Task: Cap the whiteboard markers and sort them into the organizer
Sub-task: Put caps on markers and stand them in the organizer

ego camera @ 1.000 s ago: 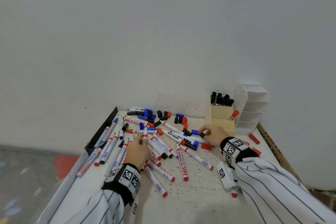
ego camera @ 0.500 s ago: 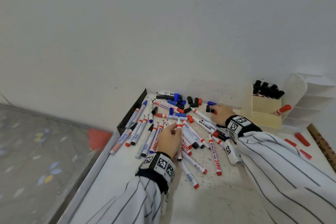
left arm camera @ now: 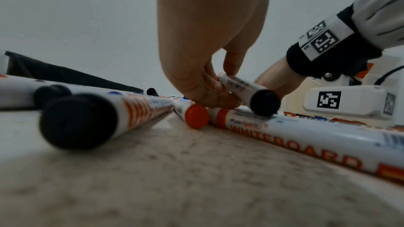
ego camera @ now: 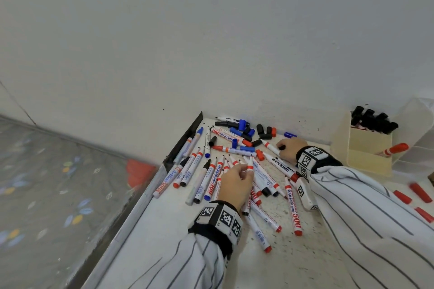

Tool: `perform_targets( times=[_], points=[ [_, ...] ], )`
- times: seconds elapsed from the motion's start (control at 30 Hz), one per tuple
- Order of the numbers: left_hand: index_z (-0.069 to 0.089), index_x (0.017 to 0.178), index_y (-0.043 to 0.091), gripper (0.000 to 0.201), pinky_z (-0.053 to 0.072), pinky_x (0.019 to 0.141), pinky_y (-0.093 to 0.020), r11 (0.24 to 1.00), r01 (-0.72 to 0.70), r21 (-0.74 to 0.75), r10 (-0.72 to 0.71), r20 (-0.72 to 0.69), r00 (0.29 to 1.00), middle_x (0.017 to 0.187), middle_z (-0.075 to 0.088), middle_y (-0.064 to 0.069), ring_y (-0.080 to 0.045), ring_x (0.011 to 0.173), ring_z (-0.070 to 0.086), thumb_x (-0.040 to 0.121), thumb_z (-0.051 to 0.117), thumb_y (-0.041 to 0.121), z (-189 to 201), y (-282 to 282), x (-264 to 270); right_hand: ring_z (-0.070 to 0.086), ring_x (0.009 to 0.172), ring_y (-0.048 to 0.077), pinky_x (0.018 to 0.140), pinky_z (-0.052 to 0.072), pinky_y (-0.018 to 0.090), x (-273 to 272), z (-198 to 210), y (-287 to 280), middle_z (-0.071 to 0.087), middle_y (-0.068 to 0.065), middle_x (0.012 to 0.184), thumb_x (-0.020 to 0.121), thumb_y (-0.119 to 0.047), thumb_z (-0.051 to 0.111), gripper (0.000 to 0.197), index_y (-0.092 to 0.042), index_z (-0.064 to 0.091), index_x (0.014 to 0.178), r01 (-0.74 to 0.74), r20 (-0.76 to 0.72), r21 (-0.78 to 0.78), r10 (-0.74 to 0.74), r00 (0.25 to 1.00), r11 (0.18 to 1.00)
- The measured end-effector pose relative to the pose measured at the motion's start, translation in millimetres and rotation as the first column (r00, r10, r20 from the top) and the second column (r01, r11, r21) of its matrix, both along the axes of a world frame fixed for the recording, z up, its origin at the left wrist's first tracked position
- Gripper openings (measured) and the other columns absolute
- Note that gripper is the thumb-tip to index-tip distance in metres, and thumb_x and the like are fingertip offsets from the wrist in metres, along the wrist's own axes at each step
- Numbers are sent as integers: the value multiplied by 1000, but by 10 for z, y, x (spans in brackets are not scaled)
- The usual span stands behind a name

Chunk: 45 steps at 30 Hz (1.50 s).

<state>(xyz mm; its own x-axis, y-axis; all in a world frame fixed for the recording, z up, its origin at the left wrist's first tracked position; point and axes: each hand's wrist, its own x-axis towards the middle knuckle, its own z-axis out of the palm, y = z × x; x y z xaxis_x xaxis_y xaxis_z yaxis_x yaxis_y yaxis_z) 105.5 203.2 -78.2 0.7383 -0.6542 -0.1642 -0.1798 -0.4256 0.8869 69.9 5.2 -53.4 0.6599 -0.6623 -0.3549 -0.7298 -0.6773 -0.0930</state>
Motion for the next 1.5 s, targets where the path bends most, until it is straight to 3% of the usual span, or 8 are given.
perform_targets(
  times=[0.13,0.33,0.5,0.67,0.9,1.07,1.3,1.5],
  points=[
    [48,132,16,37,40,56,-7,1000,2,-17,-2,13,1000,97,54,9,1,71,52,96,46,26,-5,-19,-15,53,110,18,95,42,26,-13,-21,25,55,4,127,92,-21,48,35,-17,50,127,9,45,27,-10,999,1000],
    [46,135,17,37,38,52,3,996,7,-86,-2,60,998,107,55,8,6,70,47,98,42,25,34,-27,-24,50,77,15,67,42,23,-157,178,108,56,7,97,91,-15,52,13,-13,46,102,36,527,72,-68,847,997],
    [48,133,23,36,44,93,-21,989,19,-145,-4,101,995,124,55,5,-5,107,51,97,43,27,29,-35,-36,49,97,10,83,35,22,-357,444,410,54,-3,106,92,-16,52,25,-17,54,117,-233,547,117,133,826,965],
    [51,130,26,34,43,97,-28,982,95,-162,-70,154,986,115,56,5,-6,102,50,97,44,25,-24,-69,-78,49,104,8,90,36,21,-544,433,581,58,-3,116,89,-16,56,25,-23,60,113,-300,539,38,233,809,953],
    [49,129,33,35,37,87,-21,959,246,-144,-220,171,960,109,54,4,-9,100,48,95,48,22,33,-49,-112,51,74,9,62,38,17,-734,394,651,55,-2,89,92,-30,51,13,-22,54,102,-190,536,120,98,838,974],
    [56,111,29,34,43,81,-15,961,269,-63,-240,291,926,106,54,8,-8,96,53,82,67,15,89,-8,-70,43,62,14,60,36,26,-748,380,712,46,2,68,95,-49,33,45,-12,52,76,-94,524,151,0,852,984],
    [54,128,17,34,42,84,-19,958,284,-30,-236,473,849,106,63,3,-9,96,57,97,45,27,278,63,-152,30,52,11,51,24,24,-744,480,893,31,-1,55,99,-28,33,47,-17,33,53,1,708,234,-171,685,972],
    [59,90,20,28,41,49,-23,898,419,-134,-419,31,907,66,47,5,-4,49,40,99,35,33,467,50,-220,28,51,10,47,24,19,-789,562,895,29,-2,54,99,-19,32,44,-19,32,55,-111,768,167,-58,638,980]
  ],
)
